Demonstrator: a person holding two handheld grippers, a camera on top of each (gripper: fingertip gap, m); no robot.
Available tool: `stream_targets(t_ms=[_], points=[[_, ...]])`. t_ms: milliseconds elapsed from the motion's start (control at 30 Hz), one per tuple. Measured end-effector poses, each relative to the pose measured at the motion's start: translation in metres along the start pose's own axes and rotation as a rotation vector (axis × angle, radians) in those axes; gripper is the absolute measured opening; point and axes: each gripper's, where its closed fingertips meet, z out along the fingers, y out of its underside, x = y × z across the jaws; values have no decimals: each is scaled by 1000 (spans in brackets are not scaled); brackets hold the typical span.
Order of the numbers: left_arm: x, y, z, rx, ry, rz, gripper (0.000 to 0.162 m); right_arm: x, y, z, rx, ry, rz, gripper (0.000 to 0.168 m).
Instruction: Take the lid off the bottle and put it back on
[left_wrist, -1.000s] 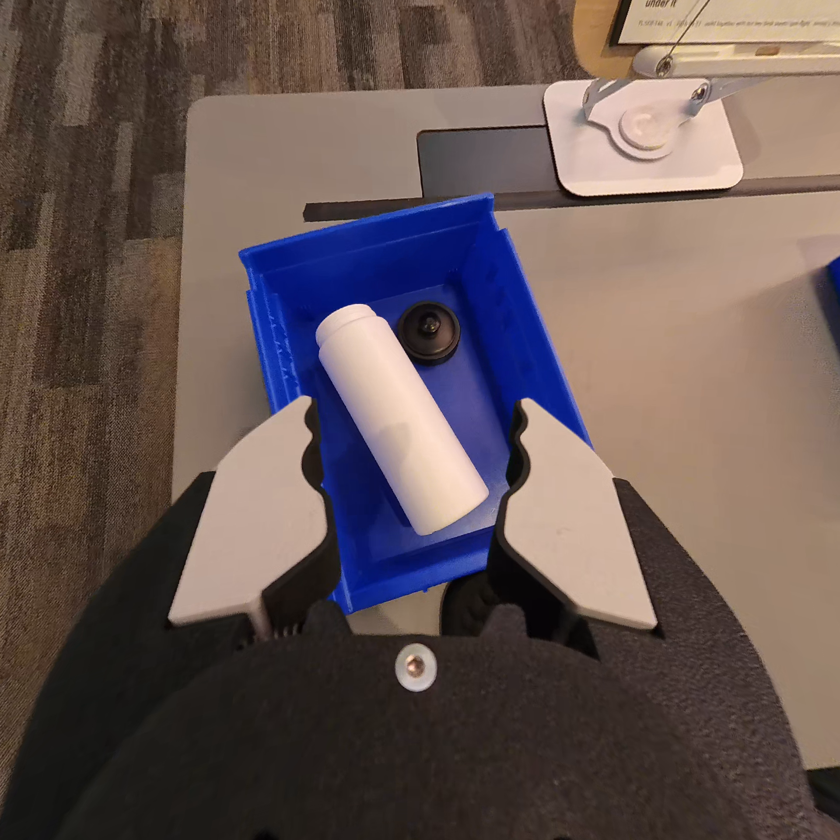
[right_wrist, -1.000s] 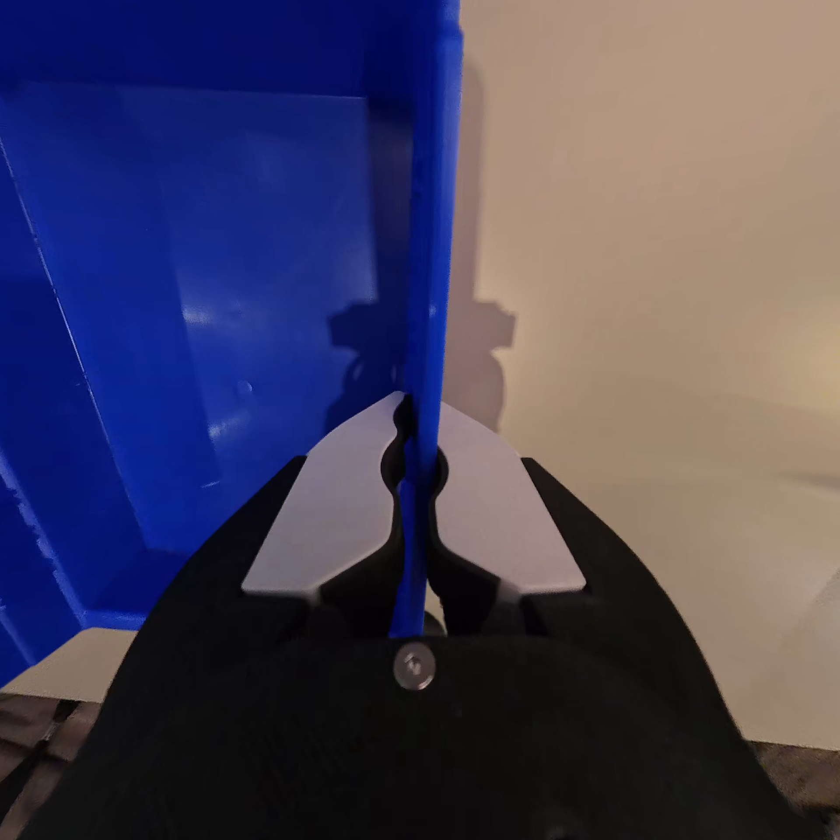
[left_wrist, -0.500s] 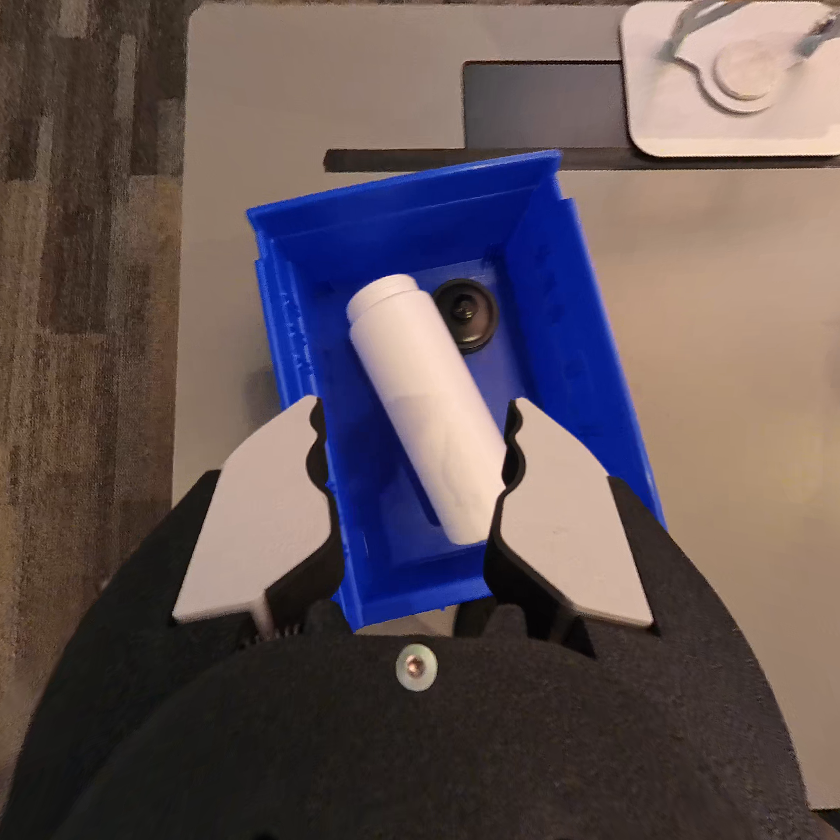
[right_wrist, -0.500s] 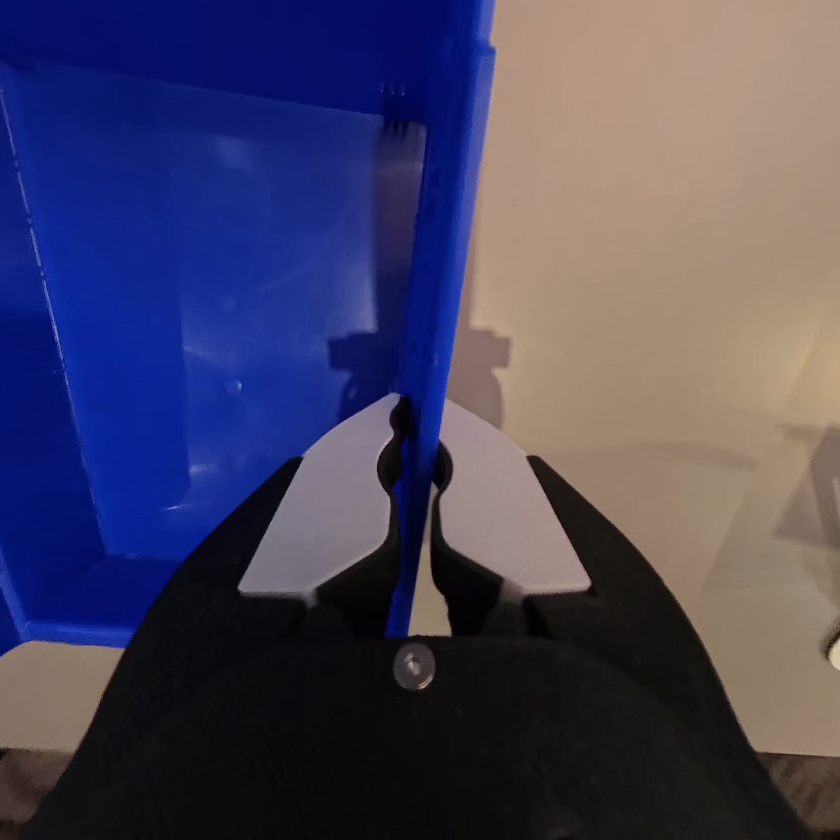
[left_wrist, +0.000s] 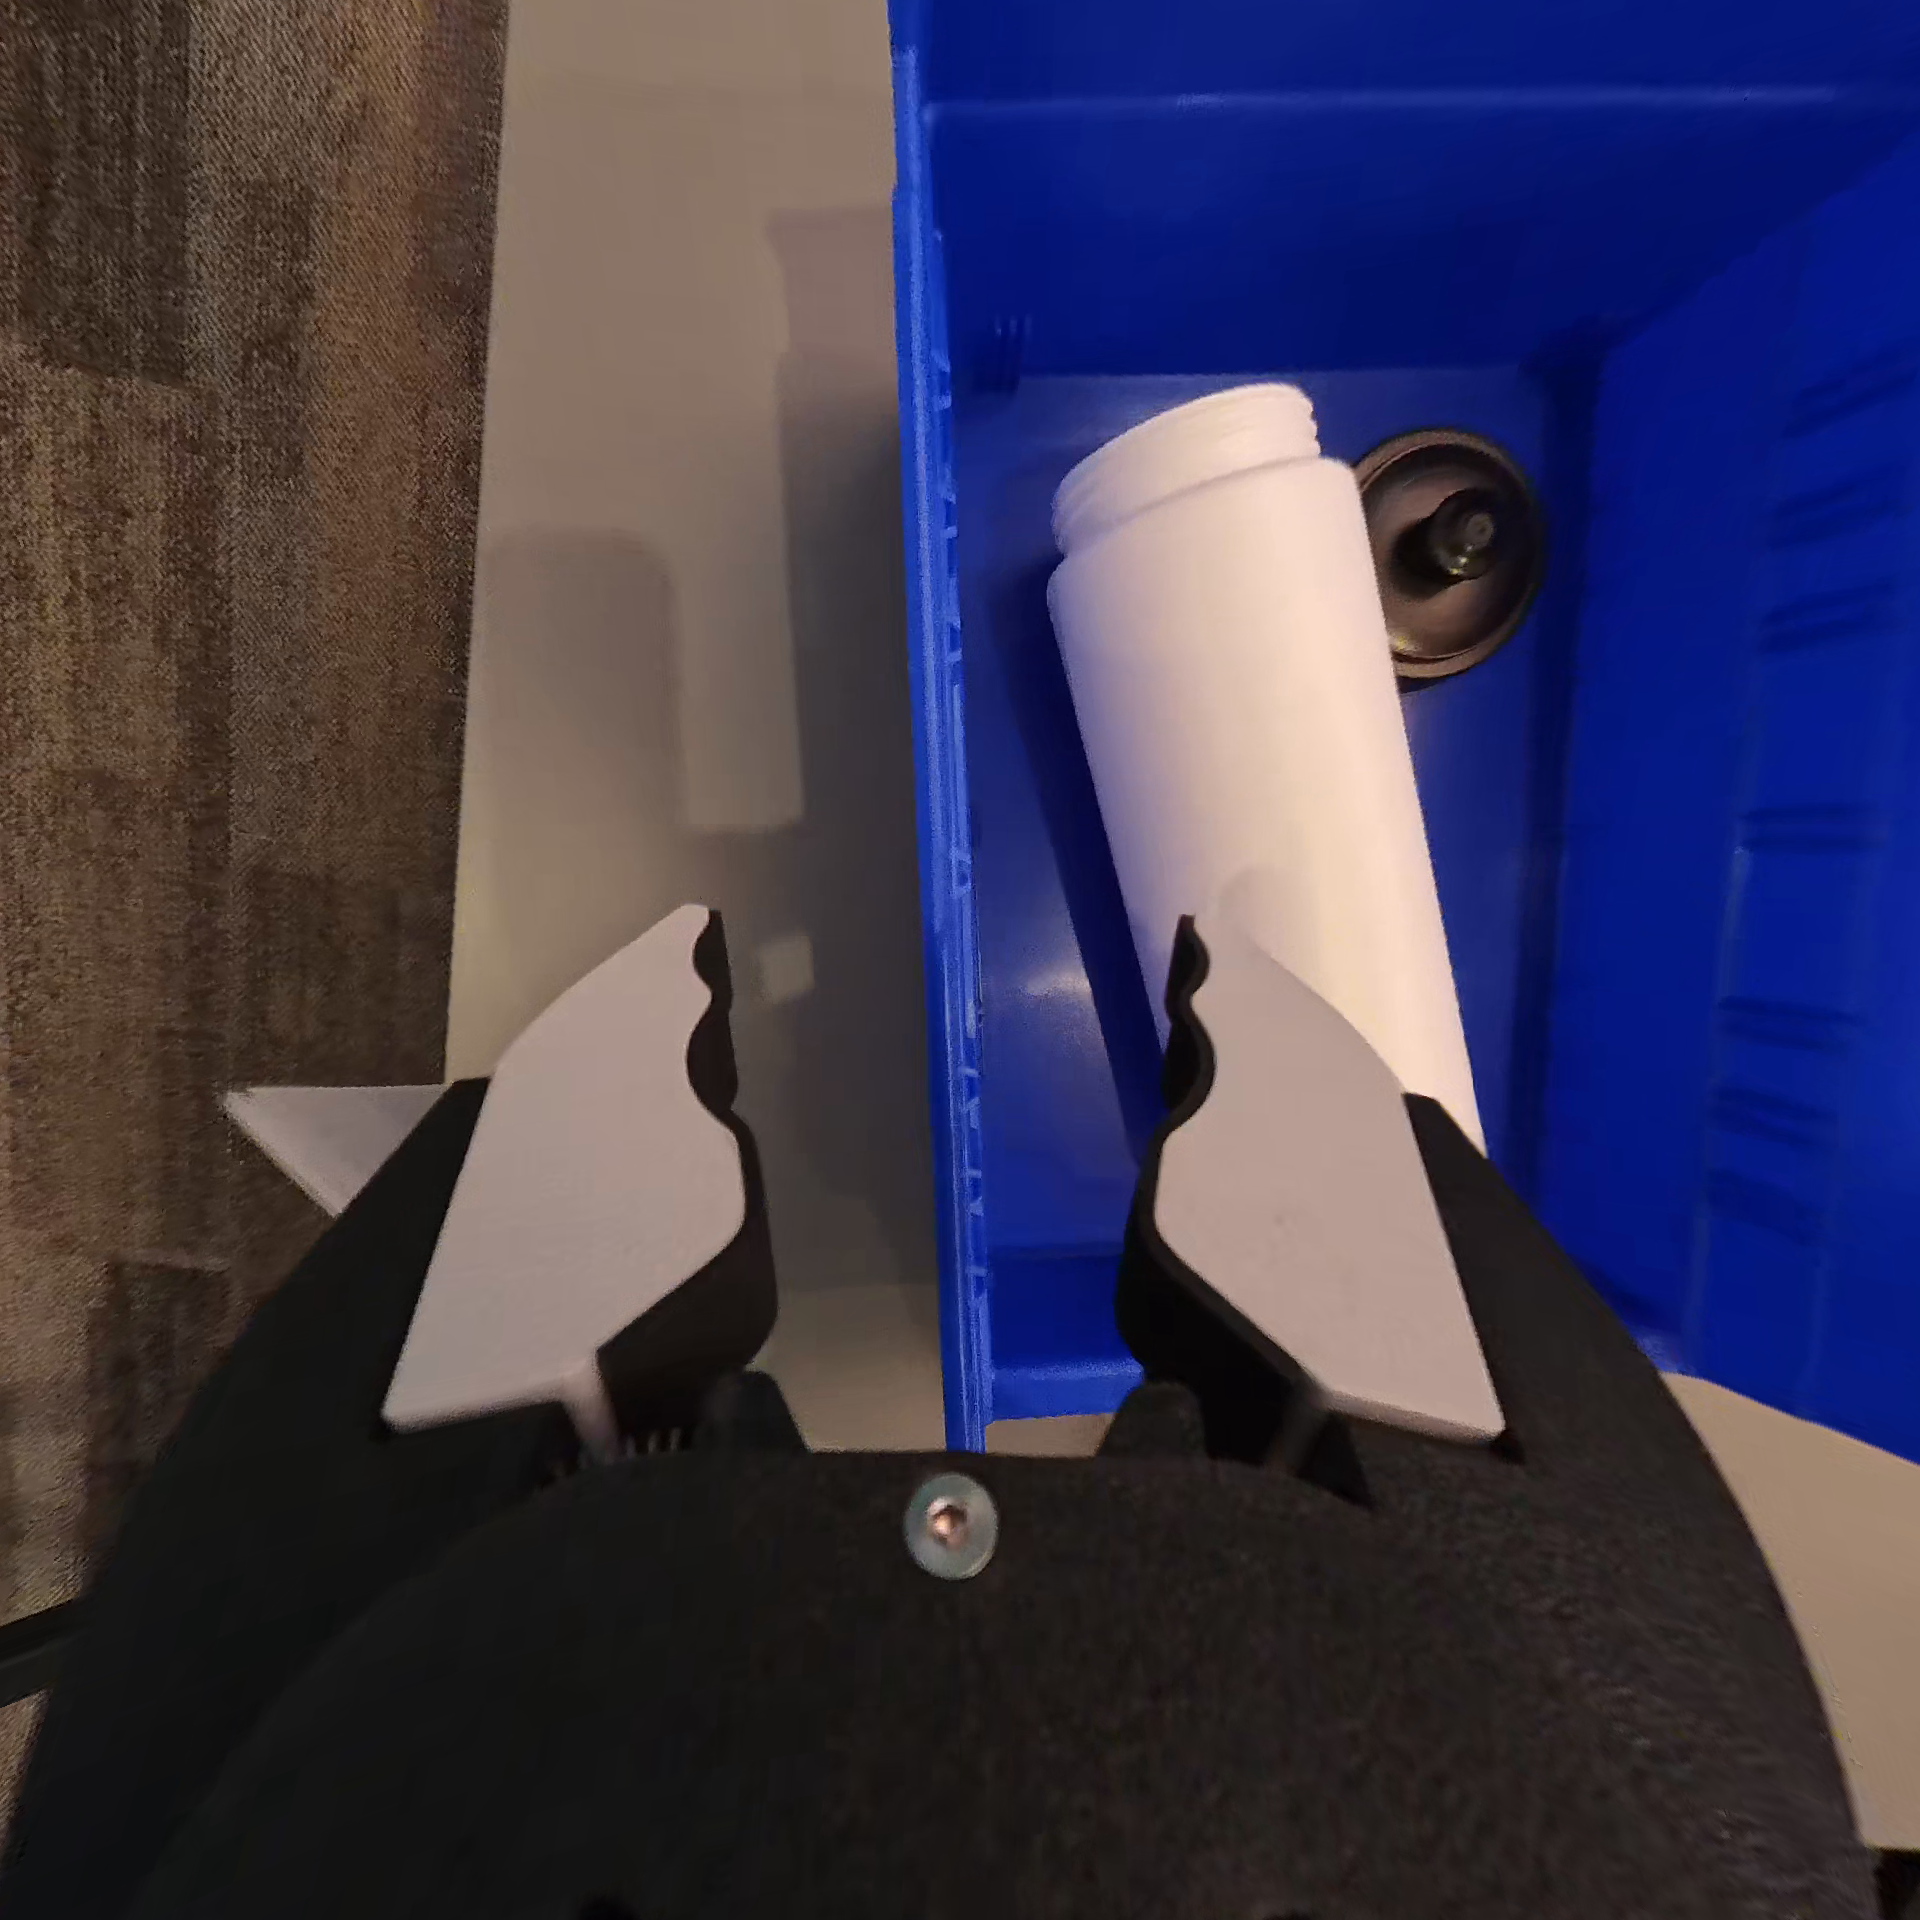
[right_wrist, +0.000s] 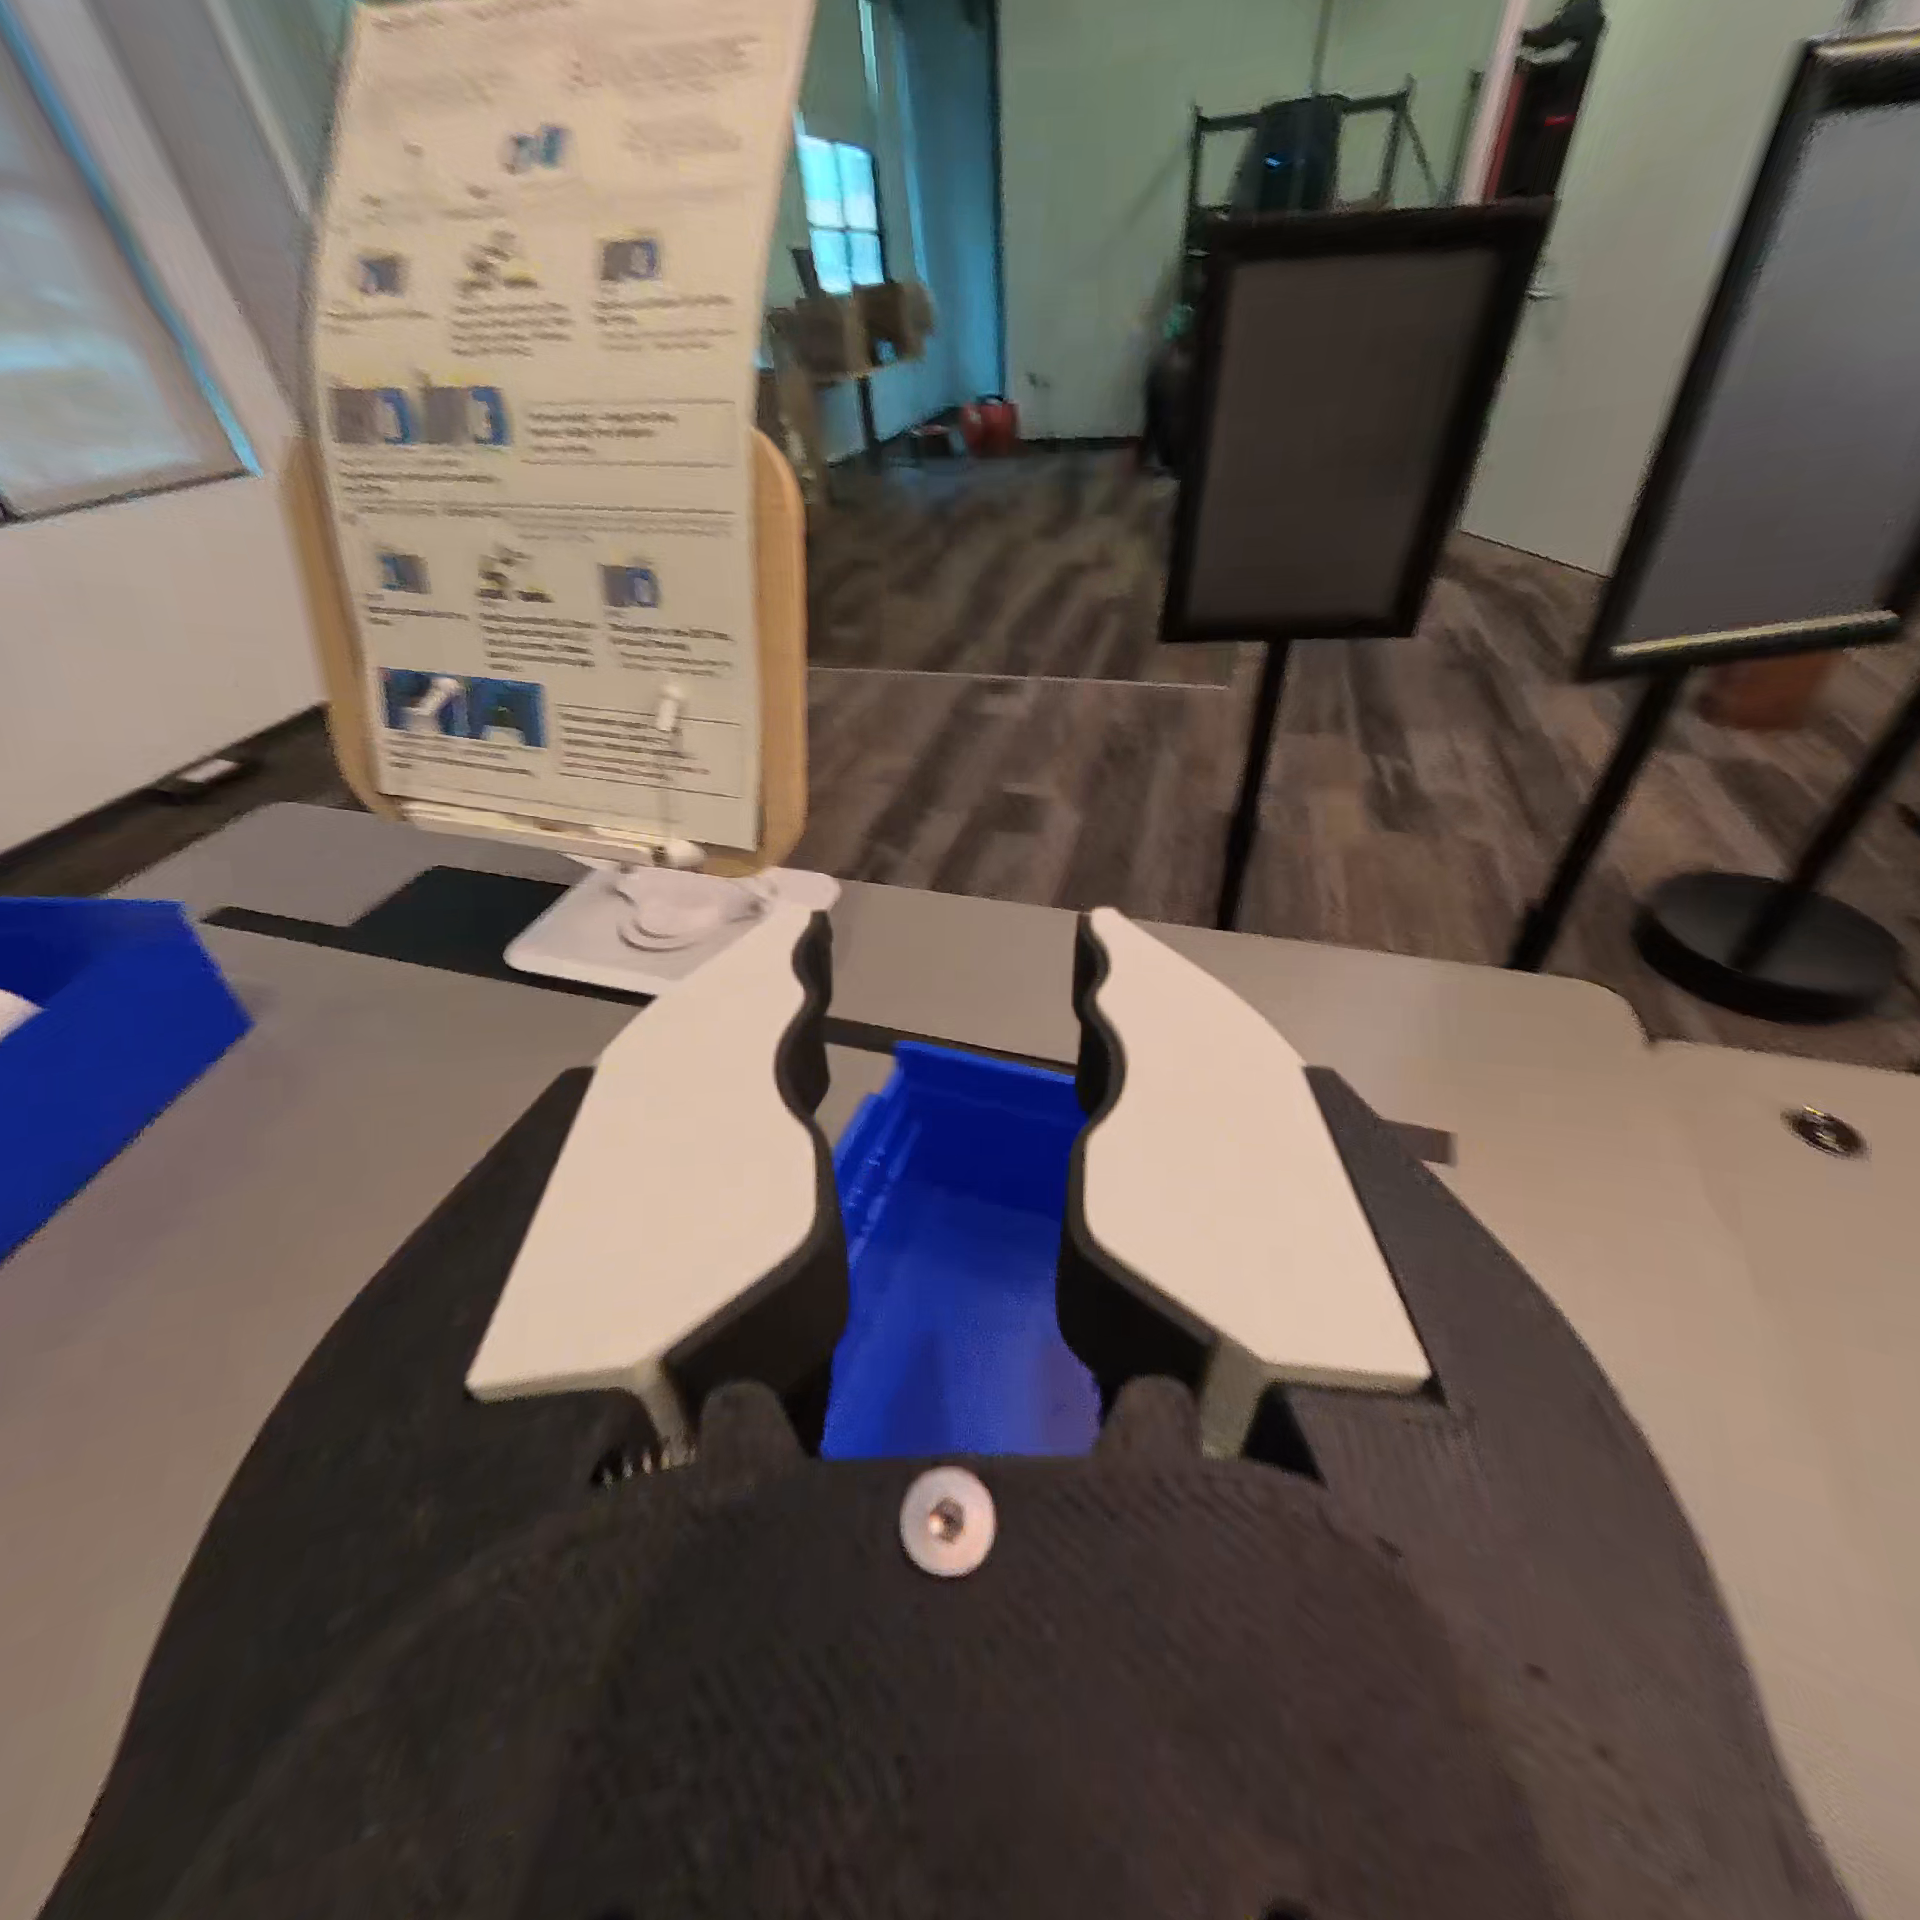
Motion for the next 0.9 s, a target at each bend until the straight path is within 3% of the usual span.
stream_targets(t_ms=[333,433,500,567,900], points=[[0,8,25,-96,12,34,74,-60,25,28,-77,-196,-38,50],[2,15,35,-153,14,55,49,-66,32,33,-107,-220,-40,49],[5,17,42,-185,23,91,21,-68,38,38,-127,-233,-41,49],[1,15,47,-195,-29,145,10,-71,42,42,-139,-244,-38,49],[55,-14,63,-80,44,487,13,-89,72,61,-246,-277,-80,50]])
